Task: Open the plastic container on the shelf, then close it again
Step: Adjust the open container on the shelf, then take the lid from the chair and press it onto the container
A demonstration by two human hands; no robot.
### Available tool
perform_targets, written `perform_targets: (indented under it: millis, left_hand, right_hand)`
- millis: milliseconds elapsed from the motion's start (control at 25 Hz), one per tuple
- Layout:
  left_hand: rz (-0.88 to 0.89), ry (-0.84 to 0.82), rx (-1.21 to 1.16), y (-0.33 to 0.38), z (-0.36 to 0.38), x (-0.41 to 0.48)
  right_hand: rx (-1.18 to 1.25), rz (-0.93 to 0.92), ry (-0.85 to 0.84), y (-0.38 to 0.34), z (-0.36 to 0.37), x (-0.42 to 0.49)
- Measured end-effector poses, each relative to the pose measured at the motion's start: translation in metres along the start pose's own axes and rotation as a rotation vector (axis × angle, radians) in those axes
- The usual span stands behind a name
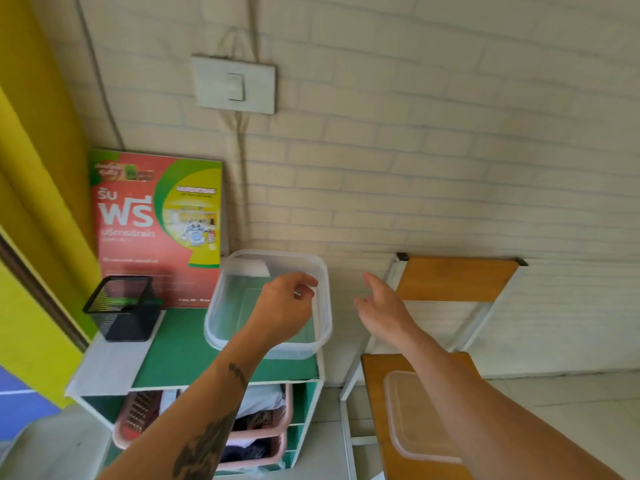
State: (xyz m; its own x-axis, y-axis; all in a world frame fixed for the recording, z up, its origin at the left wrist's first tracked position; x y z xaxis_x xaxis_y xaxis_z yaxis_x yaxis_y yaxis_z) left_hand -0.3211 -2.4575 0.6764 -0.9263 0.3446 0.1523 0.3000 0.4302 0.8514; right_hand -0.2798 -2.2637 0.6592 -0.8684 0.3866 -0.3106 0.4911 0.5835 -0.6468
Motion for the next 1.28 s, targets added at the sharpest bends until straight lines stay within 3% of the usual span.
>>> perform_targets:
  millis: [240,480,840,1080,1280]
  left_hand:
    - [0.03,-0.093,0.019,0.05,0.107,0.005]
    - [-0.154,-0.243,0.02,0.064,0.241,-0.001]
    - [-0.458,-0.344,0.051,-0.028,0.393,-0.021]
    - [-0.485,-0.459,0.282,-0.132,0.465,-0.042]
    - [-0.474,-0.481,0.37,-0.177,0.499,-0.056]
  right_hand:
    - [0.101,0.091,-0.043,0.097,-0.063,0.011]
    - [0.076,0.234,-0.126,0.234,-0.096,0.028]
    - [0.057,0.491,-0.216,0.394,-0.077,0.066]
    - [0.053,0.572,-0.201,0.482,-0.005,0.107]
    - [0.096,0.555,-0.041,0.506,0.023,0.12]
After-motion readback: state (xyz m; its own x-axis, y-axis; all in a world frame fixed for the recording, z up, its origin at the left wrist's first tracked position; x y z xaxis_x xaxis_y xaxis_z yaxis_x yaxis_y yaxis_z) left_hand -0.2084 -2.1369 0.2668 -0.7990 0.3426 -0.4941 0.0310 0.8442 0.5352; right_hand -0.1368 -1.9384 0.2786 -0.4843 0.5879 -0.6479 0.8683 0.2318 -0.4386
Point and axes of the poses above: each hand's wrist, its own x-axis towards the middle knuckle, its own z-axis out of the palm, y = z × x, the point moved 7 cm from there along x, towards the middle knuckle, and after that the axes turned 11 degrees about z, right-handed, at the moved point
